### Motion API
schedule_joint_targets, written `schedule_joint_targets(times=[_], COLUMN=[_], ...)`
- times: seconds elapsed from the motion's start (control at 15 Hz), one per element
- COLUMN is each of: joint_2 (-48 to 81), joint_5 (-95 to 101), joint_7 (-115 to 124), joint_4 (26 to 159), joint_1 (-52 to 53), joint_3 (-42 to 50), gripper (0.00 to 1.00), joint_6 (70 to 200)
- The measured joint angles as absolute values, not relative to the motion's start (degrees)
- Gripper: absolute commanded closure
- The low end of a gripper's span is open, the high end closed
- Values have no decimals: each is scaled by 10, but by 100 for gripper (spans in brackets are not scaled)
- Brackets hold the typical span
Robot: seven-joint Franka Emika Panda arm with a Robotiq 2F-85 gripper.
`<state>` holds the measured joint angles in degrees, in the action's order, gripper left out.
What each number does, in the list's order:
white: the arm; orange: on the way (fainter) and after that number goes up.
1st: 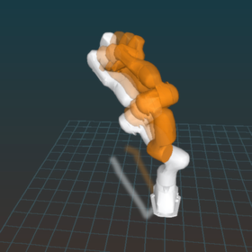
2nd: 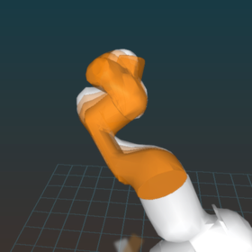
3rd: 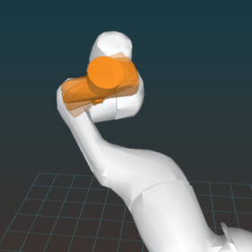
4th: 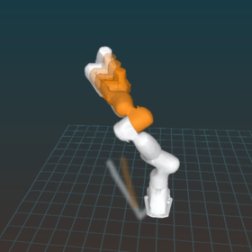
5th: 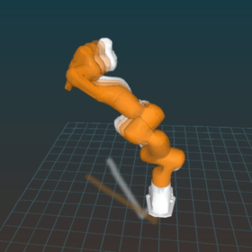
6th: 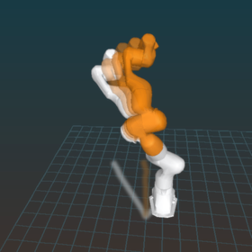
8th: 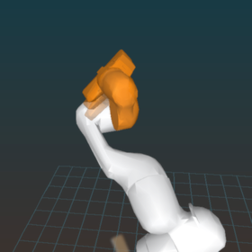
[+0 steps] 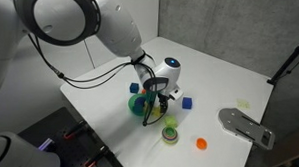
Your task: Put the round yellow toy in the bowl
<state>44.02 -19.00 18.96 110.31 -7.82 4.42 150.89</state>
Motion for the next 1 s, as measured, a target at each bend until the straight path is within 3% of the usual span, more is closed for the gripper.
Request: schedule_joint_targets(times=[0.33,0.53,0.87,0.93,1.0], joint_2=[451,451,449,447,445], joint_5=[-199,-199,-199,-199,-199], joint_7=[190,190,190,190,190], joint_4=[1095,1093,1090,1089,1089], joint_1=[-79,-81,-82,-82,-82], joint_3=[41,41,39,39,39], gripper=[92,100,96,71,71], joint_6=[1508,1507,1507,1507,1507])
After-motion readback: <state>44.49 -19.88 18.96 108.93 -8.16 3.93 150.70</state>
